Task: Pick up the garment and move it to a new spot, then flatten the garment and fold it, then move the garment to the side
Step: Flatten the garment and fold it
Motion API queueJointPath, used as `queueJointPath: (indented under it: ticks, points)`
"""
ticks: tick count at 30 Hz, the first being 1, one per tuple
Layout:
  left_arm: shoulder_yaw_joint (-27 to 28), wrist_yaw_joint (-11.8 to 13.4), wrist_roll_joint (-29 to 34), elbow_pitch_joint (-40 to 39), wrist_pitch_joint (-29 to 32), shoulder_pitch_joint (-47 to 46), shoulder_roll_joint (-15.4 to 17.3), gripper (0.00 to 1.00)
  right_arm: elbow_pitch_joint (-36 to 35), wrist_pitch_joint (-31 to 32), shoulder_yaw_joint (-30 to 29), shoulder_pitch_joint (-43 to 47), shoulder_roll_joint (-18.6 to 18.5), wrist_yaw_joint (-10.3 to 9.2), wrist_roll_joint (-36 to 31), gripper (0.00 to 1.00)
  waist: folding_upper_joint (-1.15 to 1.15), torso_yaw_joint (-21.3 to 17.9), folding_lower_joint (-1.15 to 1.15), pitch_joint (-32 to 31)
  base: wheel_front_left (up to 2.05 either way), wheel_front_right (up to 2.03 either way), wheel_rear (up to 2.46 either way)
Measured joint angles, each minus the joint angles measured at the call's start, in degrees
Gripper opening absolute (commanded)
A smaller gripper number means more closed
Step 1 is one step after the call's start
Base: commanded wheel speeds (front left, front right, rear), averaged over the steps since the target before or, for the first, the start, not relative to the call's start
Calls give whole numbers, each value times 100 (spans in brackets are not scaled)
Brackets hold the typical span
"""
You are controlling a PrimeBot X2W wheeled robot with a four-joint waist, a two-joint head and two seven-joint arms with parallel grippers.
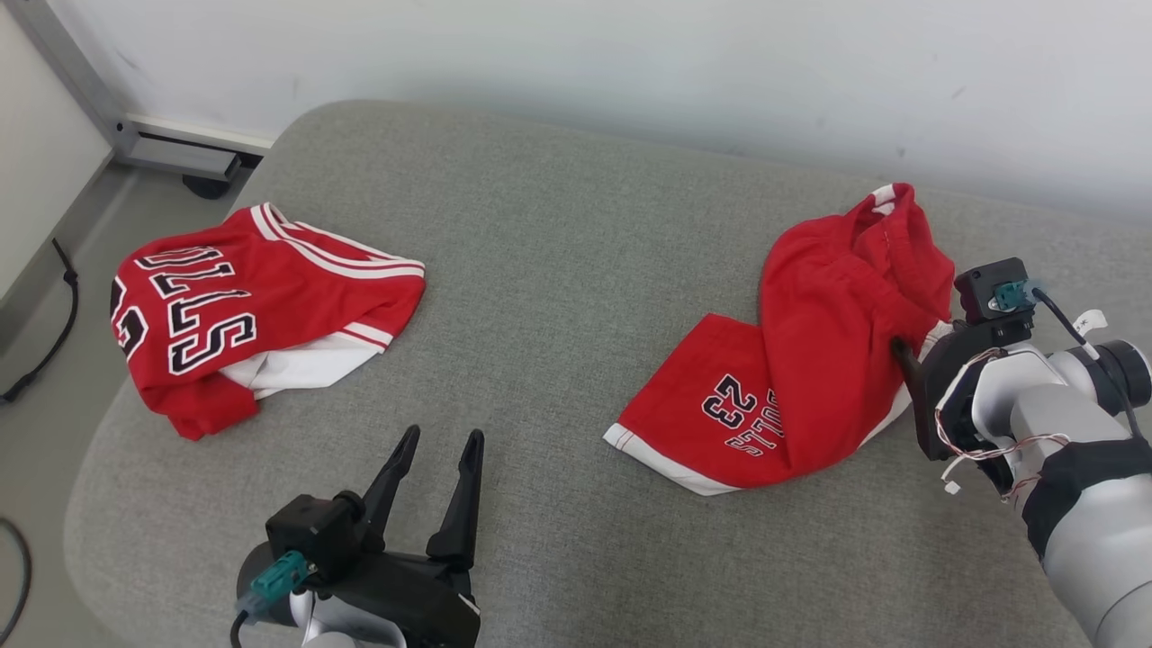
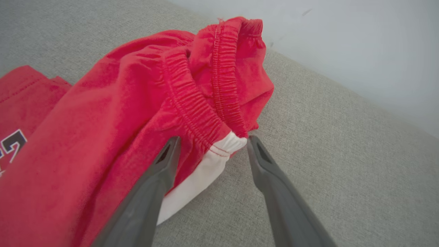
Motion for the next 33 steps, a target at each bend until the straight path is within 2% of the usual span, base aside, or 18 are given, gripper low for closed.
queueJointPath:
  ticks: [7, 8, 9, 10, 19, 26, 33]
  points:
    - [80, -48, 1, 1, 0, 1, -5, 100, 75, 137, 81, -115, -20, -1, -58, 100, 1, 101, 1, 135, 0, 0, 0]
    - [102, -51, 1, 4, 0, 0, -5, 100, 80, 155, 88, -124, -19, -1, -59, 55, 0, 112, 1, 150, 0, 0, 0]
    - [126, -51, 3, 9, 0, 0, -5, 100, 94, 183, 105, -130, -16, -1, -62, 31, 1, 121, 1, 163, 0, 0, 0]
    - [141, -52, 8, 16, 0, -1, -5, 100, 111, 186, 120, -132, -16, -1, -65, 0, 1, 129, 1, 172, 0, 0, 0]
    - [275, -91, 26, 151, 0, 3, -10, 100, 111, -12, 55, -213, 51, 0, -53, 0, 1, 34, 1, 78, 0, 0, 0]
    - [350, -86, 53, 209, 0, 151, 5, 100, -81, -591, -380, 152, 147, 22, 436, 0, 1, -203, 0, -132, 0, 0, 0]
    - [368, -42, 97, 231, 0, 545, 41, 100, -491, -1113, -764, 788, 364, 51, 1007, 0, 1, -627, 0, -359, 0, 0, 0]
